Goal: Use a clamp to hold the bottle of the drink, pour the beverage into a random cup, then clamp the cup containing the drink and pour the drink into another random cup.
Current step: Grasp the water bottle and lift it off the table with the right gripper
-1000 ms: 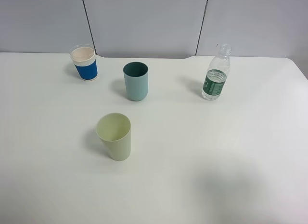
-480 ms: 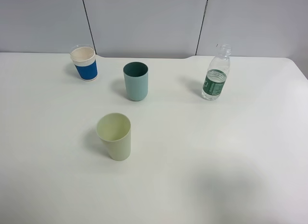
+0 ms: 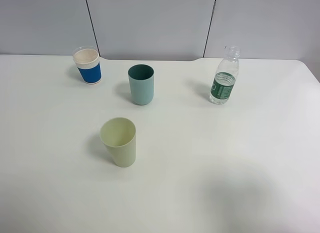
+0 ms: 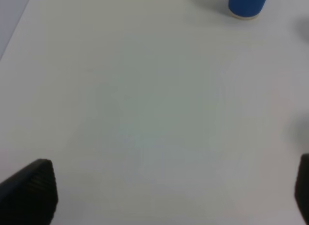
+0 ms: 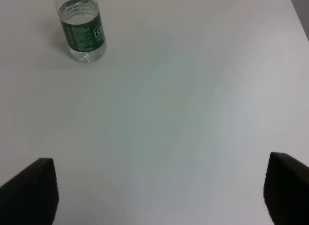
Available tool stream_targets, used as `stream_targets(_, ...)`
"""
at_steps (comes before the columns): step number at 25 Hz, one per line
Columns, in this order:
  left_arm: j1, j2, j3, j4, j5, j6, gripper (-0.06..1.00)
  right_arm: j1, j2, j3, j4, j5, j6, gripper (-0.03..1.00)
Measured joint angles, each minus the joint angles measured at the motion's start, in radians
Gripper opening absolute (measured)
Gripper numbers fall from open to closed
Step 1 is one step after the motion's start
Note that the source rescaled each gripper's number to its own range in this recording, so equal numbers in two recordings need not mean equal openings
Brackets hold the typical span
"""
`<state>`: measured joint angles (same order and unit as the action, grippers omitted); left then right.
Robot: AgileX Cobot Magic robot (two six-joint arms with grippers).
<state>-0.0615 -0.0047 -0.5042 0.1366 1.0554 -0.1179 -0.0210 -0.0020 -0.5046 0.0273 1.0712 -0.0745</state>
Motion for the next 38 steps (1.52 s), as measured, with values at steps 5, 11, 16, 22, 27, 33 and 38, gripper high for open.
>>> stream_targets(5,0.000,0.000,0.000,0.000,0.000,0.000,1.00,0.000,0.000,0.000,0.000,0.000,0.000,0.75)
stream_targets(11,0.000,0.000,0.000,0.000,0.000,0.000,1.00,0.000,0.000,0.000,0.000,0.000,0.000,0.75)
stream_targets(16,0.000,0.000,0.000,0.000,0.000,0.000,1.00,0.000,0.000,0.000,0.000,0.000,0.000,0.75)
stream_targets(22,0.000,0.000,0.000,0.000,0.000,0.000,1.00,0.000,0.000,0.000,0.000,0.000,0.000,0.75)
stream_targets(27,0.000,0.000,0.000,0.000,0.000,0.000,1.00,0.000,0.000,0.000,0.000,0.000,0.000,0.75)
stream_targets(33,0.000,0.000,0.000,0.000,0.000,0.000,1.00,0.000,0.000,0.000,0.000,0.000,0.002,0.75)
stream_targets(38,0.000,0.000,0.000,0.000,0.000,0.000,1.00,0.000,0.000,0.000,0.000,0.000,0.007,0.75)
